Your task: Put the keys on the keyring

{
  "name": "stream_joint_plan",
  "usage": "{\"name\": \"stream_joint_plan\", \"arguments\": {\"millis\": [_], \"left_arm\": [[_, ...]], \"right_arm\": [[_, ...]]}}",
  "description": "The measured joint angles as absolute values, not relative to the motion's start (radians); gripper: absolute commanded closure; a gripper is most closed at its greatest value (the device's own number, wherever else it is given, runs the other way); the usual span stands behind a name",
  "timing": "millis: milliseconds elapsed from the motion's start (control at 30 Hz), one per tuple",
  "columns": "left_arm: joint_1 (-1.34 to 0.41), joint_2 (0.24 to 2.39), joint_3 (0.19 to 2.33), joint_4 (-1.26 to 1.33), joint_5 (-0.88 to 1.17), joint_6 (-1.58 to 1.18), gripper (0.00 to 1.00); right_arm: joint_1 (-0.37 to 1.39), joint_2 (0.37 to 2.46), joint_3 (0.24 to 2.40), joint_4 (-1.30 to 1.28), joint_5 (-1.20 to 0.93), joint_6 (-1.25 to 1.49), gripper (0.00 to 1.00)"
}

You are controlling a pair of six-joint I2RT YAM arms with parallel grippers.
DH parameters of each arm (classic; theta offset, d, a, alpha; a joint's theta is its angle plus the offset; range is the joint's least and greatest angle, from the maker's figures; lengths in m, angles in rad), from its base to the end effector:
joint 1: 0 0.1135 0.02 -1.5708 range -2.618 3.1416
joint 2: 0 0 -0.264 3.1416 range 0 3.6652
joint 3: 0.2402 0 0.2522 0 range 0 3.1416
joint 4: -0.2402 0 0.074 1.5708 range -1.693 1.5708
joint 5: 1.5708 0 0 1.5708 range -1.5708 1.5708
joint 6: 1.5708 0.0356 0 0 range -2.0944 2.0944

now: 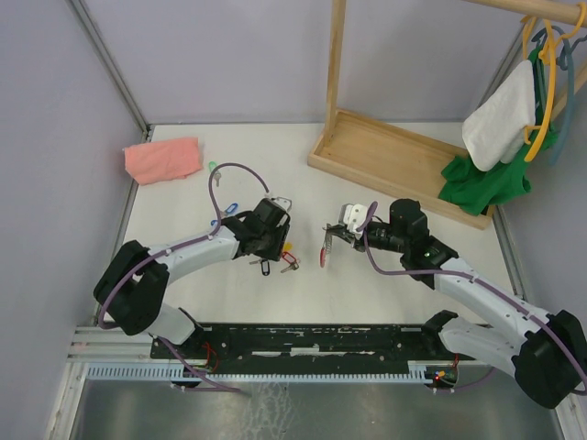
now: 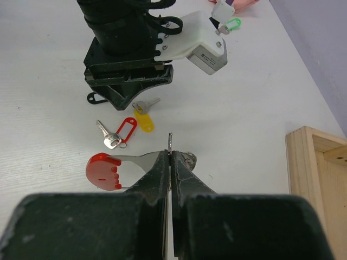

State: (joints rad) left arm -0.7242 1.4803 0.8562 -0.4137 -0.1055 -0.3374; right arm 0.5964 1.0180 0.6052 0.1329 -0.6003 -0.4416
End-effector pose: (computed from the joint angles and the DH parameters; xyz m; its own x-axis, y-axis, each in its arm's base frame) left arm 0.2164 -0.1864 0.1877 -0.8136 0.2802 -0.5095 0.3703 0.9252 -0.0826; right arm 0.1783 0.1454 0.2663 0.1834 -0.3017 -0.9356 -0.9228 0.2752 -0.2697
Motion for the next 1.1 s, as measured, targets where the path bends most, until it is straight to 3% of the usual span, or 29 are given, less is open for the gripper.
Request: {"name": "stream_joint_plan", "arguments": {"millis": [200, 1100], "left_arm": [[-0.706, 1.497, 0.857, -0.389, -0.106, -0.335, 0.73], [-0.679, 1.562, 0.827, -0.277, -0.121, -0.294, 0.76]], "right_arm": [[0.596, 1.01, 0.605, 0.126, -0.601, -0.446, 0.99], [0.596, 0.999, 0.605, 0.096, -0.601, -0.458, 0.99]]}}
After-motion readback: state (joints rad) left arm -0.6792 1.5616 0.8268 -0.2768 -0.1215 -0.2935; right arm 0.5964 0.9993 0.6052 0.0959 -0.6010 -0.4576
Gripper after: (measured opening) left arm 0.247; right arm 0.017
